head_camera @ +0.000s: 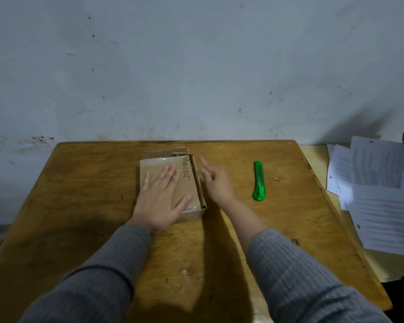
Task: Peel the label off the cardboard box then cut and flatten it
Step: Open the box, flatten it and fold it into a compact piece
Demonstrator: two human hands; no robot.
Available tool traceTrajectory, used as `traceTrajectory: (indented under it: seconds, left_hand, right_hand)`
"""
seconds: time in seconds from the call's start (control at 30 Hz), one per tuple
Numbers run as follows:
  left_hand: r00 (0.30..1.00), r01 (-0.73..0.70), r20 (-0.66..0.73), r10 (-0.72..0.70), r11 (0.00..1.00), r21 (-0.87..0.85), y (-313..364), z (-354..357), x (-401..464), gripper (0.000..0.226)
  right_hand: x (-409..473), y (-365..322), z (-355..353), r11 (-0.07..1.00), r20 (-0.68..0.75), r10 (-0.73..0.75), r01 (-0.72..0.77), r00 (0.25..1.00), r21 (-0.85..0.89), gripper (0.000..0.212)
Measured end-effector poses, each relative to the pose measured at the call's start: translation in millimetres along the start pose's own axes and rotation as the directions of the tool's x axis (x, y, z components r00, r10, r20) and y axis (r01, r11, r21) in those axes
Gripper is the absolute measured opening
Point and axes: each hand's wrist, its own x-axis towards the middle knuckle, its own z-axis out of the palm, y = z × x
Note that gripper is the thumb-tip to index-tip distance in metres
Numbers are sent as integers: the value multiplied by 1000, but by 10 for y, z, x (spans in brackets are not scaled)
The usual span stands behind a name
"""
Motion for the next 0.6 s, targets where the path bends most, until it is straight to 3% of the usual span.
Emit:
traceTrajectory:
  seconds: [0.13, 0.47, 0.53, 0.6]
  left_hand:
    - [1000, -10, 24, 9, 999, 31, -25, -4, 4, 80]
    - [984, -143, 113, 136, 988, 56, -242, -137, -132, 88]
    - [979, -164, 138, 154, 984, 64, -213, -139, -167, 94]
    - [976, -169, 150, 157, 983, 67, -192, -119, -193, 97]
  right_hand:
    - [12, -139, 174, 999, 107, 12, -15, 994, 29, 35]
    - [-432, 88, 87, 930, -86, 313, -288, 946, 227, 39]
    - [-530, 148, 100, 941, -123, 307, -281, 944, 189, 39]
    - [-588, 195, 107, 968, -170, 226, -241, 959, -69, 38]
